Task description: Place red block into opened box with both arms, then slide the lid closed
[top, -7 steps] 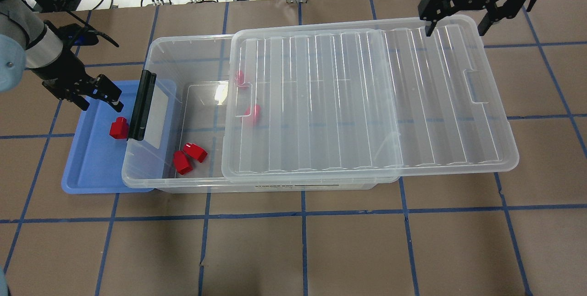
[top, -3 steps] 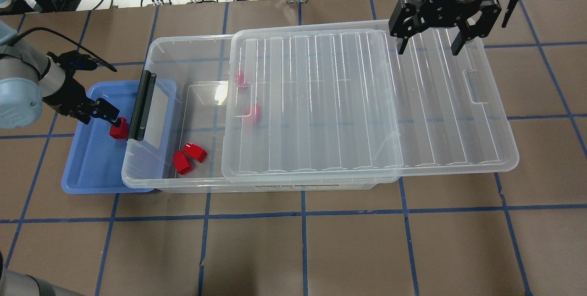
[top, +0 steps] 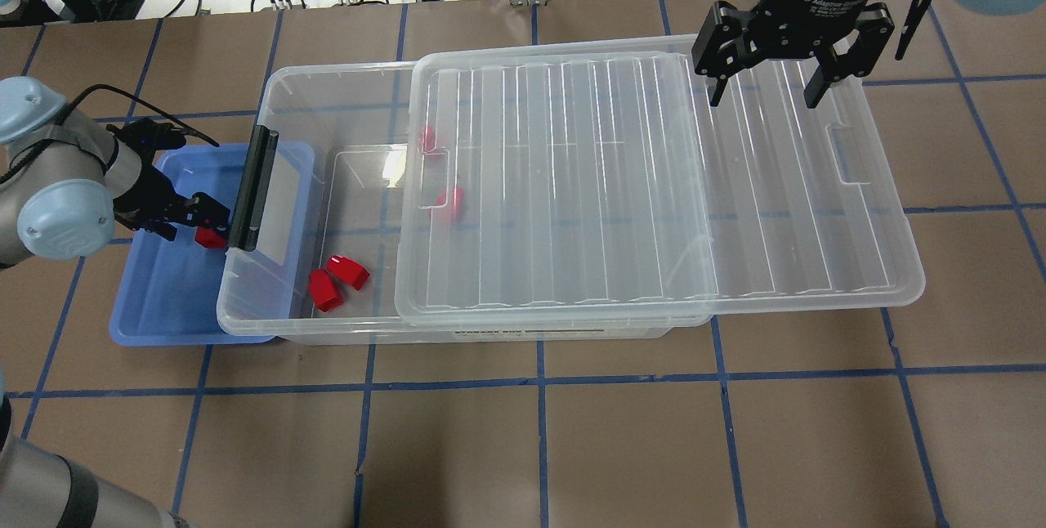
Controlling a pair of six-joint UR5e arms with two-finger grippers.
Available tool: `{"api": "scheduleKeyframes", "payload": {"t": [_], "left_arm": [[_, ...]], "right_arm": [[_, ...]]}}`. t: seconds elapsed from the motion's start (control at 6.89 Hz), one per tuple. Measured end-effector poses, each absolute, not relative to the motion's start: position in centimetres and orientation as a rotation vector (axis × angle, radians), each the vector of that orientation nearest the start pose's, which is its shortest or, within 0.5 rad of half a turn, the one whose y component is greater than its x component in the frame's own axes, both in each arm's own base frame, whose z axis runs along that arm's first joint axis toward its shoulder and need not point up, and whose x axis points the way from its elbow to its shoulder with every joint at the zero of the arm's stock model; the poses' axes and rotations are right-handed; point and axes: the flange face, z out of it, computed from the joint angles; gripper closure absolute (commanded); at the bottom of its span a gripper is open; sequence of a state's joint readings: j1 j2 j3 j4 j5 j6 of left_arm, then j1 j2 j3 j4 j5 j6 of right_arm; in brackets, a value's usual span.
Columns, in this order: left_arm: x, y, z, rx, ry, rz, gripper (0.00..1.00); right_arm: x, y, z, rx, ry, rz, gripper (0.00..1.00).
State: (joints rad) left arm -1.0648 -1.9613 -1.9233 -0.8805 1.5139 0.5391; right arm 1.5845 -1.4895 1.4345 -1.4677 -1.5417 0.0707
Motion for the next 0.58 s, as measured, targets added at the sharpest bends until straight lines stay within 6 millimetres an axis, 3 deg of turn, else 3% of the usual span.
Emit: {"api": "scheduleKeyframes", "payload": {"t": [0.15, 0.29, 0.58], "left_arm": [[14.2, -54.5, 17.2, 0.030, 3.227, 0.052, 0.99], [14.1, -54.7, 16.8, 0.031, 3.227, 0.058, 1.00], [13.2, -55.6, 18.0, 0.073, 3.202, 0.030, 1.00]], "right_arm": [[14.3, -51.9, 50.3, 0.090, 3.115, 0.078, 0.00], [14.3, -51.8, 50.3, 0.089, 3.116, 0.078, 0.00], [14.3, -51.8, 50.4, 0.089, 3.117, 0.077, 0.00]]}}
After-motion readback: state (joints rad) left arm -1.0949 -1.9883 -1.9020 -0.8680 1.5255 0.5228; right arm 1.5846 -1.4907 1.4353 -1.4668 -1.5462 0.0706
